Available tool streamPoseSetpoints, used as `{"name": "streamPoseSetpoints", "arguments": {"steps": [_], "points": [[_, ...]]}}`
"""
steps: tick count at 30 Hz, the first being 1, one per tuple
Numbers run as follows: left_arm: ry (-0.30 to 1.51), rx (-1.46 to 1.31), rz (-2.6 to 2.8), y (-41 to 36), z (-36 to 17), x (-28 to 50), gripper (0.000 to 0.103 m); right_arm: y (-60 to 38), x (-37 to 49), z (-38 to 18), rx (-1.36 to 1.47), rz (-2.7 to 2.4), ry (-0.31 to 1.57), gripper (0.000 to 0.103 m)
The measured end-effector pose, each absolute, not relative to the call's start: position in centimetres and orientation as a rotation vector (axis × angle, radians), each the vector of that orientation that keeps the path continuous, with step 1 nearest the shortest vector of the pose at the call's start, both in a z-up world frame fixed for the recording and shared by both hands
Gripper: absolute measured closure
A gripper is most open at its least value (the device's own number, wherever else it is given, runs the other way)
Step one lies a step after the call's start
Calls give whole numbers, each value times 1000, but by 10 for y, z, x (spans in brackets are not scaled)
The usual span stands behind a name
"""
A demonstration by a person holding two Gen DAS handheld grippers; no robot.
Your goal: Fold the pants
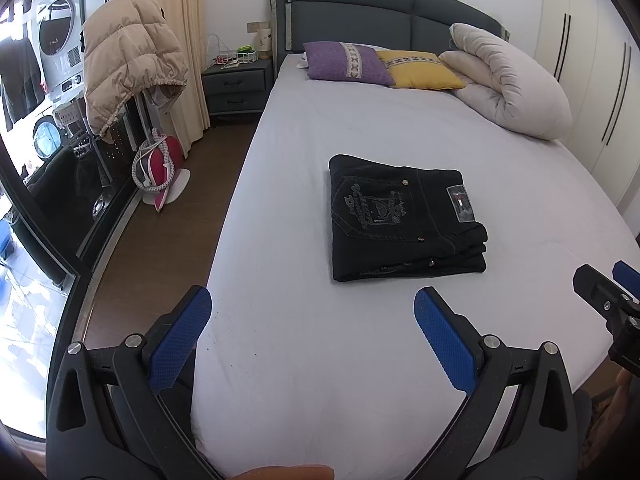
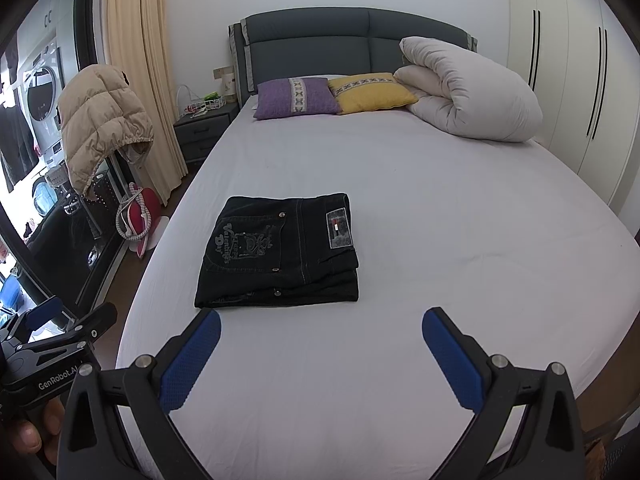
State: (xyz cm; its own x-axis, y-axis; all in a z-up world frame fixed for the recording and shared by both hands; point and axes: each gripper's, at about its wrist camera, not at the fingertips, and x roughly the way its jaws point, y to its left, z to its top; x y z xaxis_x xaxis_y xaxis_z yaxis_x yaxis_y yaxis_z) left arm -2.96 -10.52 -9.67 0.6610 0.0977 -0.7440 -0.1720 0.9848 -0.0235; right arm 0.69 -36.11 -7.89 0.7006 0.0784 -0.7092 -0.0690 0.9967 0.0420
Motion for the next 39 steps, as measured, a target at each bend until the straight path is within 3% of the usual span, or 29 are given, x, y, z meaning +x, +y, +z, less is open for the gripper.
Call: {"name": "streamPoseSetpoints", "arguments": {"steps": [39], "points": [[853, -100, 129, -105, -102, -28, 0, -363, 0, -88, 16, 88, 800, 0]]}}
